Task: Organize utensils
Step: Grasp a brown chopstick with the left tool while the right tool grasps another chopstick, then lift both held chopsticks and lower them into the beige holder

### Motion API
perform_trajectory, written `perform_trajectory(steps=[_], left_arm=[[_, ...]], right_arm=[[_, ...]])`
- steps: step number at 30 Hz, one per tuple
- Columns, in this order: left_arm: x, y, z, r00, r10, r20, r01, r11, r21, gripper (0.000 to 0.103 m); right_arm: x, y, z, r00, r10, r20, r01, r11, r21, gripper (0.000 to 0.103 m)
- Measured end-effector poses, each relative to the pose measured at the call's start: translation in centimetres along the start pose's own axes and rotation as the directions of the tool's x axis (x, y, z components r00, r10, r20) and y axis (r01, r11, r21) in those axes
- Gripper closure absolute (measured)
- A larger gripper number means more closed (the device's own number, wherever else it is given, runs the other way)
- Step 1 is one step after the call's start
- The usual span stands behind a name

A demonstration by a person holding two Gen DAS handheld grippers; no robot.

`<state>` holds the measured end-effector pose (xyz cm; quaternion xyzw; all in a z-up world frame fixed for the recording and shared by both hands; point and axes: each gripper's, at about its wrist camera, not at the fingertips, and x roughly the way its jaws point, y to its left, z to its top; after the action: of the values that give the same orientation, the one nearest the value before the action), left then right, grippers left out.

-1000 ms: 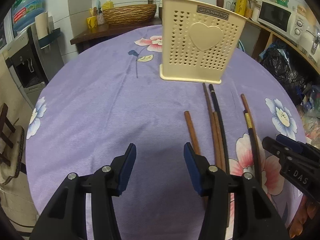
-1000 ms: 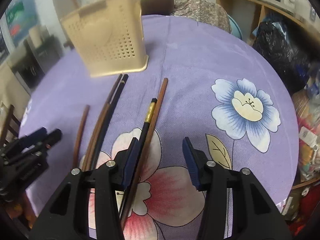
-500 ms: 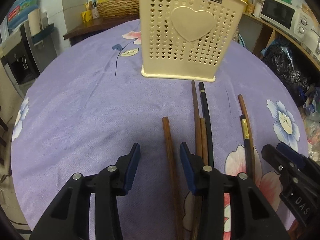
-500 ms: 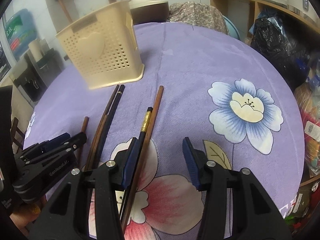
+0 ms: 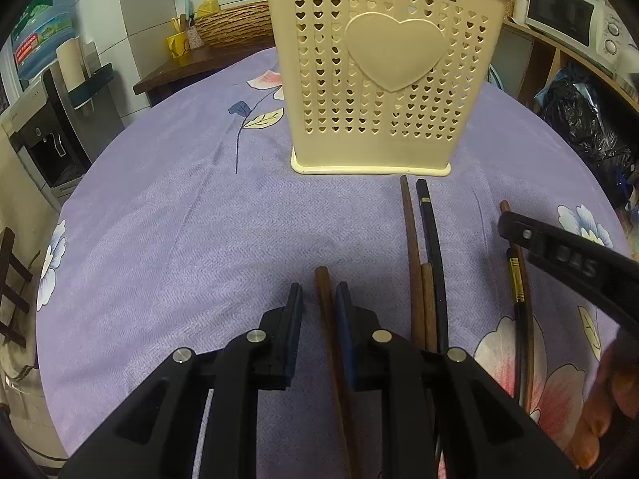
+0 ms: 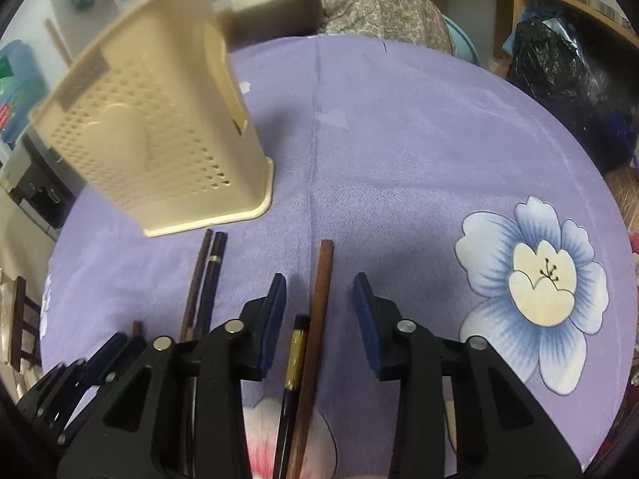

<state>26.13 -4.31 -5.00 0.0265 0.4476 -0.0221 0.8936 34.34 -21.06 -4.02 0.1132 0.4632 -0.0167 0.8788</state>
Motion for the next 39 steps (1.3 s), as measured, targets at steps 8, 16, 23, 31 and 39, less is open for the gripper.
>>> perform_trajectory(steps=[8, 16, 23, 31, 39], left_arm=[[0.1, -0.1, 0.1, 1.0, 0.003, 0.014, -0.003, 1.0, 0.007, 0.089], [0.3, 0.1, 0.5, 1.0, -0.007, 0.015, 0.007, 1.0, 0.017, 0.094], [-2.2, 1.7, 2.1, 0.993, -0.067, 0.095, 0.068, 0.998, -0.008, 0.094], [-10.8, 5.5, 6.2, 0.945, -0.107, 0.308, 0.133, 0.989, -0.066, 0.095], [-14.5, 6.6, 7.8, 0.913, -0.118, 0.391, 0.159, 0.985, -0.073, 0.095]], right_arm=[[0.9, 1.5, 0.3, 0.995, -0.093, 0.041, 0.096, 0.993, -0.068, 0.092], [0.8, 0.4, 0.8, 0.999, 0.007, 0.035, -0.006, 0.999, -0.048, 0.094], [-3.5, -0.9, 1.7, 0.983, 0.146, 0.115, -0.141, 0.988, -0.057, 0.095], [-13.9, -1.9, 3.8, 0.927, 0.249, 0.28, -0.207, 0.963, -0.172, 0.095], [-19.5, -1.9, 4.8, 0.902, 0.248, 0.354, -0.168, 0.955, -0.243, 0.095]])
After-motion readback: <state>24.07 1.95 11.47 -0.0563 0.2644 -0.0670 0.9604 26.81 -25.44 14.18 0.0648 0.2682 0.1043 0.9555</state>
